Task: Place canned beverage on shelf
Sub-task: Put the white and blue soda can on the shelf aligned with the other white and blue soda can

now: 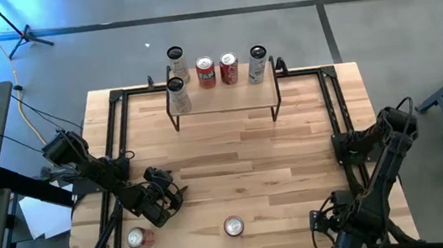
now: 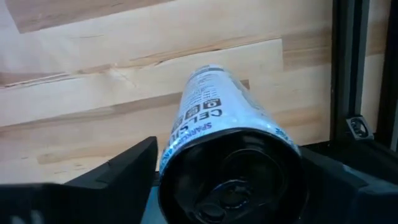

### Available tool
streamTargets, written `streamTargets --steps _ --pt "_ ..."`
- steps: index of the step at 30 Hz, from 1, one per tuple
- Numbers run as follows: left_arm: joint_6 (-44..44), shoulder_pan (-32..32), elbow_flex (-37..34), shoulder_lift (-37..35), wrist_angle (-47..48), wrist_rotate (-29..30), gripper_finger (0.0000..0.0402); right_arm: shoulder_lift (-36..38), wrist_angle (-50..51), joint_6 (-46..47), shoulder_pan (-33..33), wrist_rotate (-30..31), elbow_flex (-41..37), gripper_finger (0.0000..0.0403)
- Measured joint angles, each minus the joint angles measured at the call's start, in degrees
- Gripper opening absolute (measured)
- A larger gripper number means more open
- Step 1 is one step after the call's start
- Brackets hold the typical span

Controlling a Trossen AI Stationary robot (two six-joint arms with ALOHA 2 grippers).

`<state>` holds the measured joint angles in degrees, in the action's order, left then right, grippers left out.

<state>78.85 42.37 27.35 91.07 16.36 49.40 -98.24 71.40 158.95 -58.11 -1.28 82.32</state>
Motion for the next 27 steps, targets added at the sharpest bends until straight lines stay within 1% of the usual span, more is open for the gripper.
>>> streamTargets --steps 6,10,14,19,24,27 --pt "0.0 0.0 0.0 0.0 0.0 0.0 0.04 0.0 0.7 -0.1 0.8 0.5 0.0 0.0243" --pt "0.0 0.0 0.0 0.0 0.0 0.0 0.04 0.0 1.7 -4.2 2.7 1.8 0.0 0.0242" --pt "0.0 0.0 0.0 0.0 0.0 0.0 0.04 0.0 4.6 -8.9 6.4 3.6 0.1 0.0242" --pt "0.0 0.0 0.0 0.0 0.0 0.0 0.04 0.0 7.8 -20.7 13.8 7.7 0.1 0.0246" --pt "0.0 0.0 0.0 0.0 0.0 0.0 0.04 0.0 8.4 -38.6 22.4 9.9 3.2 0.0248" --pt "0.0 0.0 0.0 0.0 0.0 0.0 0.04 0.0 8.6 -49.1 27.3 12.4 5.7 0.0249"
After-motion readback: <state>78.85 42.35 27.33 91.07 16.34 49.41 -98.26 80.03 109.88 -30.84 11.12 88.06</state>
